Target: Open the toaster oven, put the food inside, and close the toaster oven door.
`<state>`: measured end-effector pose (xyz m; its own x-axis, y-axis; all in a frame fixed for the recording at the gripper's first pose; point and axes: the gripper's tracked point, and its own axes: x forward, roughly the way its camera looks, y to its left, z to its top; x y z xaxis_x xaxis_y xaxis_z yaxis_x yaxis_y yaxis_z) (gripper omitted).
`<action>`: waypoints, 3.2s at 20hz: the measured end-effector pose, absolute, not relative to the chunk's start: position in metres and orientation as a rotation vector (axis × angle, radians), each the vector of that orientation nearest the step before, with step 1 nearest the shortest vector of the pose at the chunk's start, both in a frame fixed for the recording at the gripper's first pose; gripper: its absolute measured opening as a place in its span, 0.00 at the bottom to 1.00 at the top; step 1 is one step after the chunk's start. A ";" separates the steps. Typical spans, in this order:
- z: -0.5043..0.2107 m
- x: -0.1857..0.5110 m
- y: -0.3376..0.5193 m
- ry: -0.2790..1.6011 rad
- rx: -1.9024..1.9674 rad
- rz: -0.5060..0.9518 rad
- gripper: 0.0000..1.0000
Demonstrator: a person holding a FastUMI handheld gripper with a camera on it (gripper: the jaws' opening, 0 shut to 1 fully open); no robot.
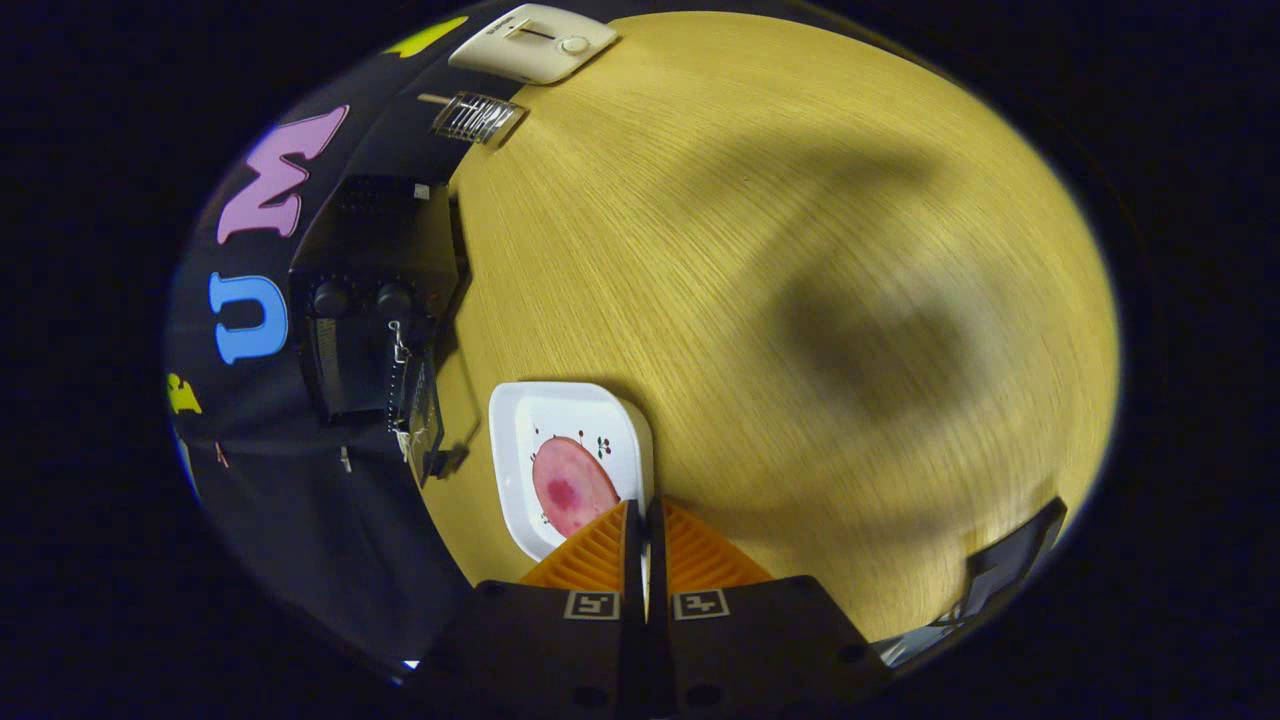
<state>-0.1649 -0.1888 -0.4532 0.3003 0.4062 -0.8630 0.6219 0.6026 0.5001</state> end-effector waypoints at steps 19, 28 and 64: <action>-0.361 -0.083 -0.006 0.906 1.323 -0.255 0.05; -0.386 -0.014 0.049 0.880 1.362 -0.376 0.05; -0.423 0.136 0.091 0.728 1.515 -0.765 0.11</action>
<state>0.1362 0.0911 -0.4235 0.5842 0.0131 -0.8115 0.8099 -0.0749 0.5818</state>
